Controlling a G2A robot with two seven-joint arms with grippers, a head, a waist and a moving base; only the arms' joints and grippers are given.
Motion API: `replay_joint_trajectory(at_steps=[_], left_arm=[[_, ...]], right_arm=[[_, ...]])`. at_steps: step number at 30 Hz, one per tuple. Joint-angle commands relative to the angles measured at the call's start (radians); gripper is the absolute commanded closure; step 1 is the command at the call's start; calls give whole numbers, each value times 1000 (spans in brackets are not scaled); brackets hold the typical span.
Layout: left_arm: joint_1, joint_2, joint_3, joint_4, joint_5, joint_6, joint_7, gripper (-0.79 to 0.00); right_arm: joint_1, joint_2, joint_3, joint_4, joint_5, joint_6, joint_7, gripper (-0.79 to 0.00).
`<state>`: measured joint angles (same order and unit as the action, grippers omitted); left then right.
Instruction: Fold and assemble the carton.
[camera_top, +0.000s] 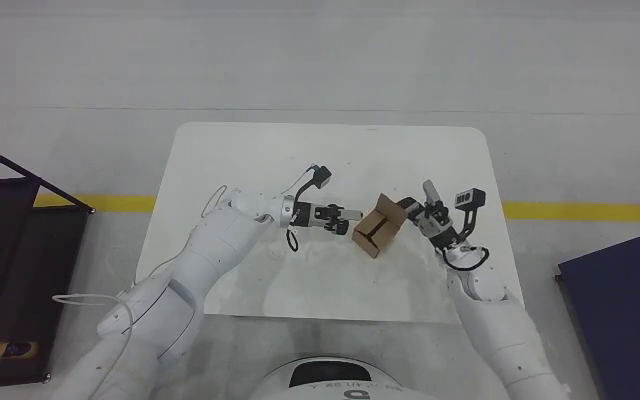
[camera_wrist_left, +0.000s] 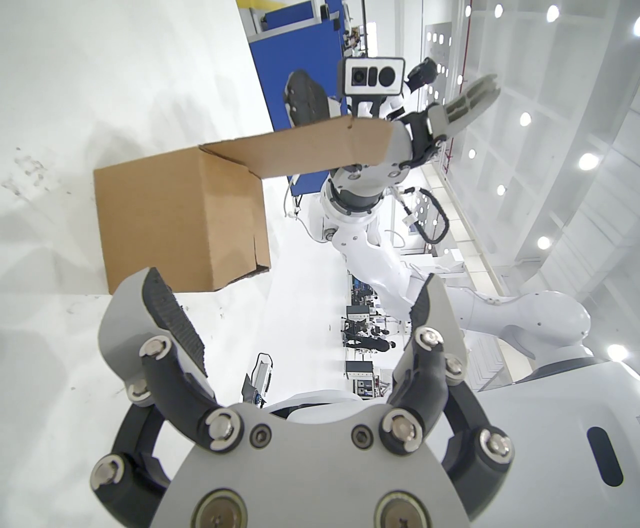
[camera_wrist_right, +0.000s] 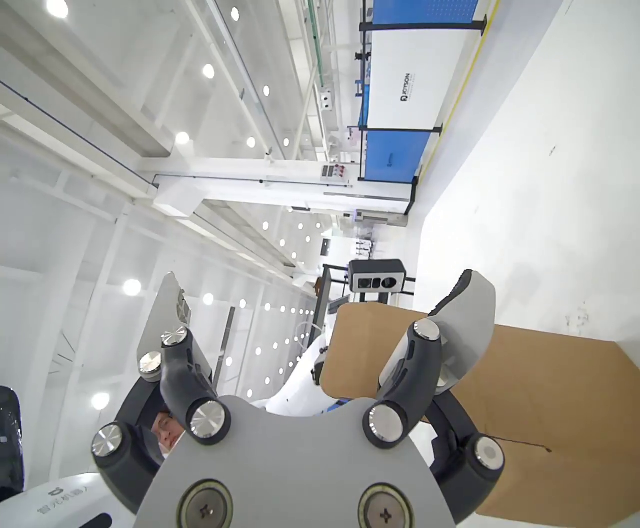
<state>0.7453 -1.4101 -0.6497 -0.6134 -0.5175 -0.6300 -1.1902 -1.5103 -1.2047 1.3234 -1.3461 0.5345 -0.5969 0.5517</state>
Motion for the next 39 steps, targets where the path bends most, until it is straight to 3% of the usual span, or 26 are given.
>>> replay_joint_trajectory(at_steps=[1,7,15,19,25,39], left_arm=[[0,0,0,0,0,0,0,-785],[6,3,2,-15,26,12,17,-785],[70,58,-64,-142,-2,103,-102,-785],[100,68,-76,-198,-8,141,-118,-785],[106,45,-45,-217,-5,178,-55,-785],[45,-24,17,-103,24,137,18,-785]], right_arm=[[-20,3,8,-22,-37,-1,-8,-785],[-56,6,26,-77,-112,18,-60,-785],[-76,10,50,-124,-181,44,-96,-785],[-80,8,44,-145,-196,55,-104,-785],[-90,8,39,-170,-201,67,-94,-785],[-146,18,68,-210,-138,111,14,-785]])
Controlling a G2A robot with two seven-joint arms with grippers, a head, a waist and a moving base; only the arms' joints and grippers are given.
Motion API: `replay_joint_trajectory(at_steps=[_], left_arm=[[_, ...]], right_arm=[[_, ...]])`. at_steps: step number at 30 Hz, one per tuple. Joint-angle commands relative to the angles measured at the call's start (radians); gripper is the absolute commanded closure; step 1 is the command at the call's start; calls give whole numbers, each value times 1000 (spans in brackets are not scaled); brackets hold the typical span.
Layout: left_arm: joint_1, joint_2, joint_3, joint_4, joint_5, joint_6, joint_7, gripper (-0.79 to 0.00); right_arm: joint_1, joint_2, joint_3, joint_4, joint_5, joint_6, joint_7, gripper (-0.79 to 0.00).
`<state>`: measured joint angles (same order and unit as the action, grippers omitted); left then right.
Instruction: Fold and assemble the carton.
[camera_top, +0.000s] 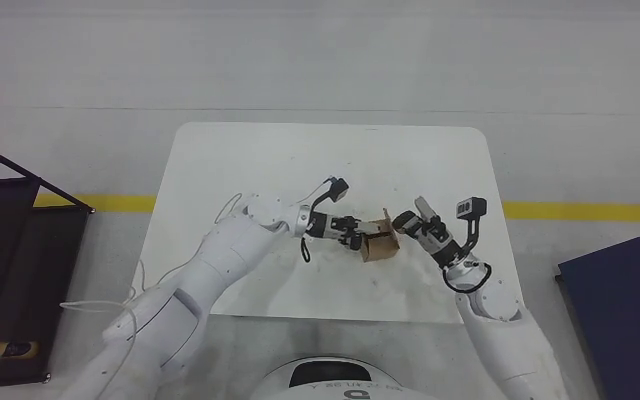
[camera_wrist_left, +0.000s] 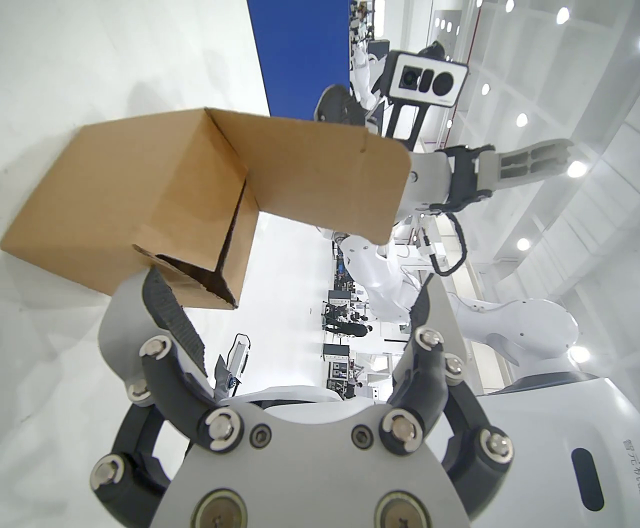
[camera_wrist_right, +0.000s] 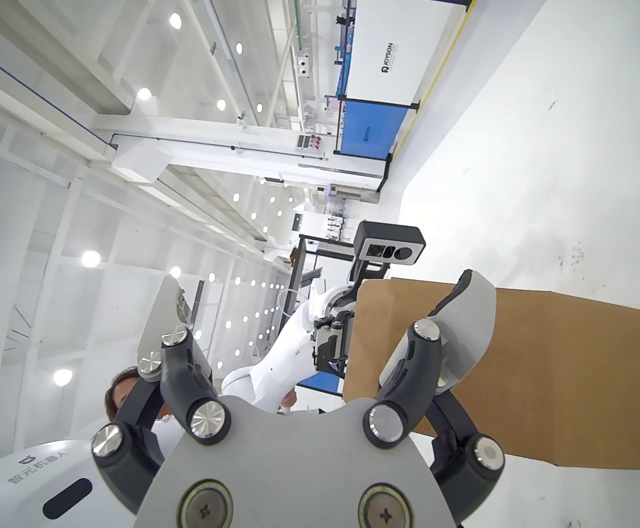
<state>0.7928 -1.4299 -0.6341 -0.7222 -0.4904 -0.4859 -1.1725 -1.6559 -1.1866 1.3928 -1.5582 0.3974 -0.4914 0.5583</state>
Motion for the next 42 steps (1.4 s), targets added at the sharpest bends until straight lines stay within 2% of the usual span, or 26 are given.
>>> replay_joint_trajectory(at_steps=[1,15,24,28,34,38,42], left_arm=[[-5,-7,2,13,-5,-11,-1,-785],[-19,-23,-18,83,-15,-60,-21,-785],[-21,2,-61,84,22,-76,-32,-785],[2,26,-103,40,13,-94,-38,-785],[67,66,-181,-91,-34,-100,-61,-785],[100,84,-194,-180,21,-38,-53,-785],[113,82,-177,-212,54,12,-33,-785]], right_arm=[[0,0,-4,6,0,10,13,-785],[47,-3,-62,80,-36,71,54,-785],[56,-4,-75,87,-63,75,37,-785],[53,-4,-77,82,-71,78,30,-785],[51,-4,-82,75,-94,86,20,-785],[52,-4,-88,75,-104,92,15,-785],[53,-4,-89,76,-106,92,12,-785]])
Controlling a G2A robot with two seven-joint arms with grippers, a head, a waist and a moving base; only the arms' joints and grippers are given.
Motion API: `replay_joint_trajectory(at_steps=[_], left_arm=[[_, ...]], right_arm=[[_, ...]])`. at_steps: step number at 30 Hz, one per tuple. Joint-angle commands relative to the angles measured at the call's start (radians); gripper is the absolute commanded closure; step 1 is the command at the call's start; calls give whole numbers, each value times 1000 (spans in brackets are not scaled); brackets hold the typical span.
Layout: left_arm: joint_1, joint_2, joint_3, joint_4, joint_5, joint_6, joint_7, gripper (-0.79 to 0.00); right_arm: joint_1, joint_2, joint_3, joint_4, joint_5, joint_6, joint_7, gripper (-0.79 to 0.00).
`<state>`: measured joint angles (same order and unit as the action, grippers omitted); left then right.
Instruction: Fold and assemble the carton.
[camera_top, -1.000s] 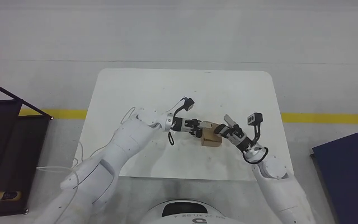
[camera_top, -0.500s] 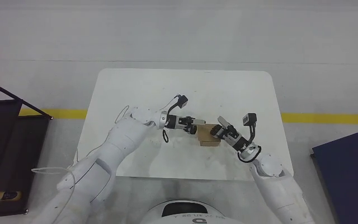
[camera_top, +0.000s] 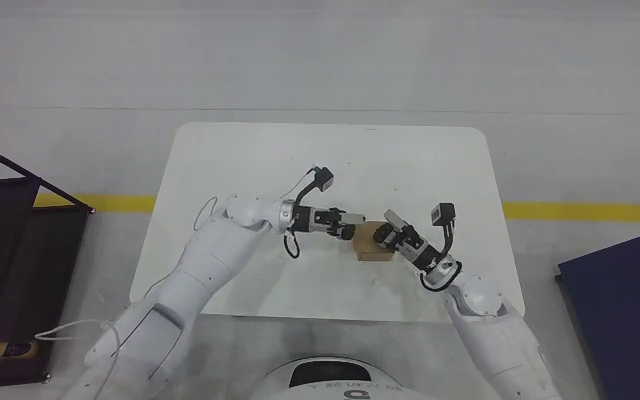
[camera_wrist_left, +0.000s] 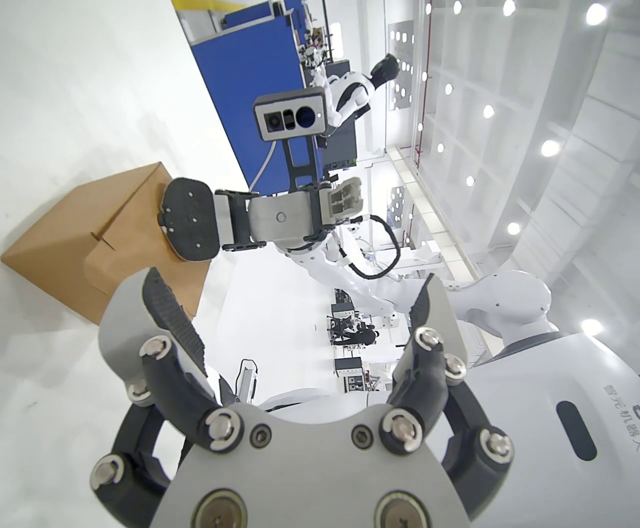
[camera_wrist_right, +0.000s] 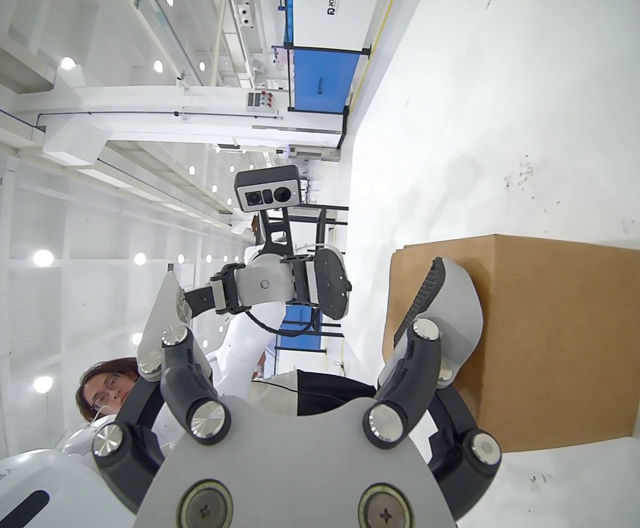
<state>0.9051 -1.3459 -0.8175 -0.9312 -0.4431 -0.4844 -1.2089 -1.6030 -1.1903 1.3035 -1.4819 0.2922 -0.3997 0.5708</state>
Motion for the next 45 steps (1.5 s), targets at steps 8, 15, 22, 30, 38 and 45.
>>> replay_joint_trajectory(at_steps=[8,15,22,30,38,45], left_arm=[[-40,-35,76,53,30,75,24,-785],[-66,-54,96,113,27,63,25,-785],[-71,-68,106,147,22,27,35,-785],[-77,-82,115,202,23,9,41,-785],[-86,-90,113,227,18,5,40,-785],[-98,-103,119,237,12,7,35,-785]], right_arm=[[-5,1,4,5,9,-3,-1,-785],[-7,2,6,6,20,-6,3,-785],[-6,3,8,8,26,-6,9,-785],[-6,5,11,7,31,-6,14,-785],[-6,6,12,3,30,-3,16,-785],[-5,7,11,2,33,2,15,-785]])
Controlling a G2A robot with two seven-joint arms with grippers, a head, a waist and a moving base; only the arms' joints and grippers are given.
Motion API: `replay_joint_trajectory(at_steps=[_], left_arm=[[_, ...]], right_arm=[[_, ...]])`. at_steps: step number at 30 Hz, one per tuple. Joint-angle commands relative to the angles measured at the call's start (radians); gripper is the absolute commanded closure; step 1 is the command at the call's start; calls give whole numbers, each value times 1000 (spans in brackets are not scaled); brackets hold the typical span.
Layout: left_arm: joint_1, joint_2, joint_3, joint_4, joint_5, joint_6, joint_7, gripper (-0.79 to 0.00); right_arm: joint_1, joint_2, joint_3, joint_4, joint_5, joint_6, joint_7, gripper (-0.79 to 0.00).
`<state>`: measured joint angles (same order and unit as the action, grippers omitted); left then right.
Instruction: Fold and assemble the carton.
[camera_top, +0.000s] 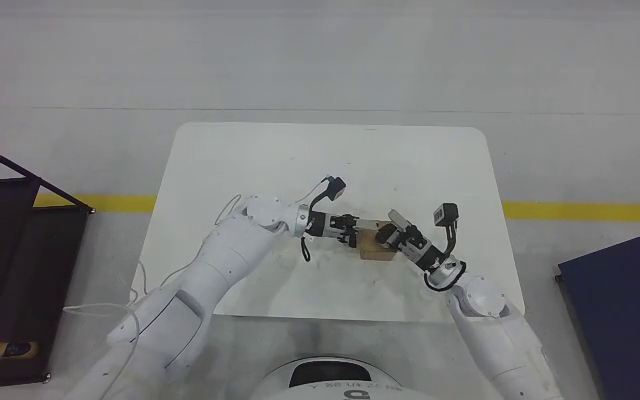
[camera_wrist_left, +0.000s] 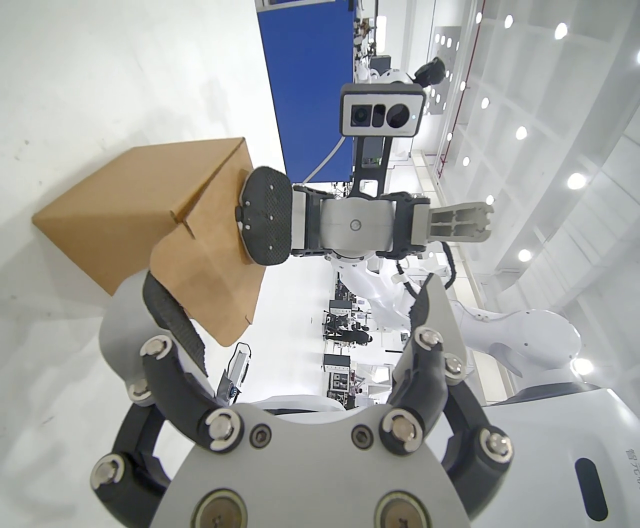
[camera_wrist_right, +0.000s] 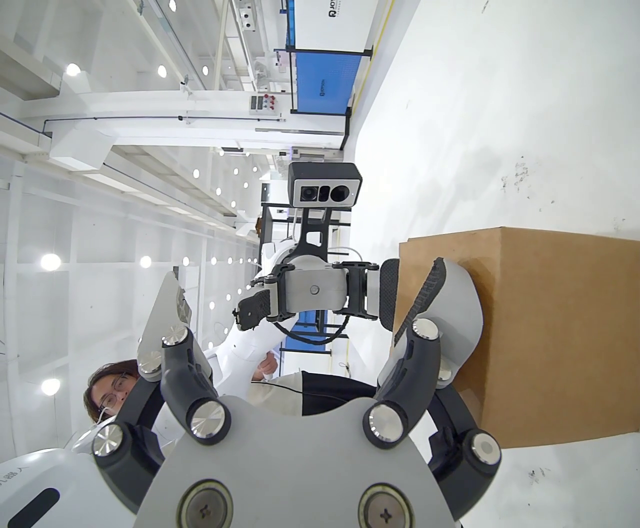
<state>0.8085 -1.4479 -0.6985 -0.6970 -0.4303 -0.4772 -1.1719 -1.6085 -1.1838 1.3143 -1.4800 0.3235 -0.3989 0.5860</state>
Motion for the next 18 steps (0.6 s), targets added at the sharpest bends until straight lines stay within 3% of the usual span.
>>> replay_joint_trajectory(at_steps=[1,8,15,18], left_arm=[[-4,-2,0,10,0,2,-3,-785],[8,23,-54,55,-18,-25,-21,-785],[21,60,-94,-46,69,-6,-13,-785],[58,77,-135,-110,27,-21,-16,-785]], right_arm=[[0,0,0,0,2,1,-1,-785],[2,0,-1,5,11,-1,-3,-785],[9,0,-6,11,9,-1,-1,-785],[12,-1,-7,13,9,-1,-1,-785]])
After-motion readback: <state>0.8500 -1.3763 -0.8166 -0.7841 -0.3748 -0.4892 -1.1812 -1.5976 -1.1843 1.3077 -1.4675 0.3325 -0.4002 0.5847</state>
